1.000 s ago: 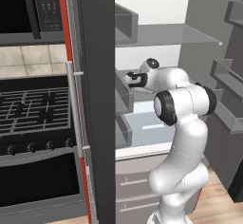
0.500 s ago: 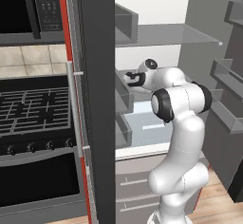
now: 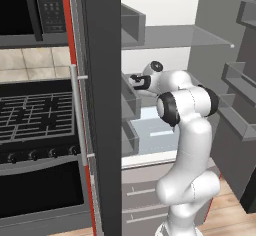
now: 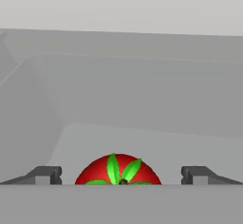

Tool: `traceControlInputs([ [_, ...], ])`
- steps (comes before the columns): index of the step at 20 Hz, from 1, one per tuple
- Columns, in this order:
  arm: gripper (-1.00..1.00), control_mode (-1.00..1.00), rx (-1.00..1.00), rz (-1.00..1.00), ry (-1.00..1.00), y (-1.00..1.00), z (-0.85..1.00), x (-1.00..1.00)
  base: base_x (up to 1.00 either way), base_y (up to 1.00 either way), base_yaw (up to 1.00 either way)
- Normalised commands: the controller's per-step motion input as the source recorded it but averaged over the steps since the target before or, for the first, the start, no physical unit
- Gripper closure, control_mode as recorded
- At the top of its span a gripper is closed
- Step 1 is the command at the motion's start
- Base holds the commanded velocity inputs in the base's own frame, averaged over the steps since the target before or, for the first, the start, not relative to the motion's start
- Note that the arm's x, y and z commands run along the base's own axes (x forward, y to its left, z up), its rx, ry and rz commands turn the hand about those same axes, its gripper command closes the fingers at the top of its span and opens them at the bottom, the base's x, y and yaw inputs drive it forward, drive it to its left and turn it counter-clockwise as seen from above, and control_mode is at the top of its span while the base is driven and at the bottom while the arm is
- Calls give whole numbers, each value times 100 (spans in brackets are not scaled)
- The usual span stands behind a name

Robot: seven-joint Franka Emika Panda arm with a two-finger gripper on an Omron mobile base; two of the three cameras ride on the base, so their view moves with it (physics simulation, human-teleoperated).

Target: Pick tomato from the fridge and place it on the plate on the counter.

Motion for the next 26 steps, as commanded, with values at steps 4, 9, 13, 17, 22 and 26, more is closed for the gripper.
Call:
traceControlInputs([
  [4,-100,-100,0,0,0,3,-13,2,0,0,0],
  [9,-100,-100,0,0,0,0,-19,0,0,0,0],
  [13,100,-100,0,0,0,0,-6,0,0,0,0],
  [17,100,-100,0,0,0,0,0,0,0,0,0],
  [22,100,-100,0,0,0,0,0,0,0,0,0],
  [26,100,-100,0,0,-1,0,0,-3,0,0,0],
])
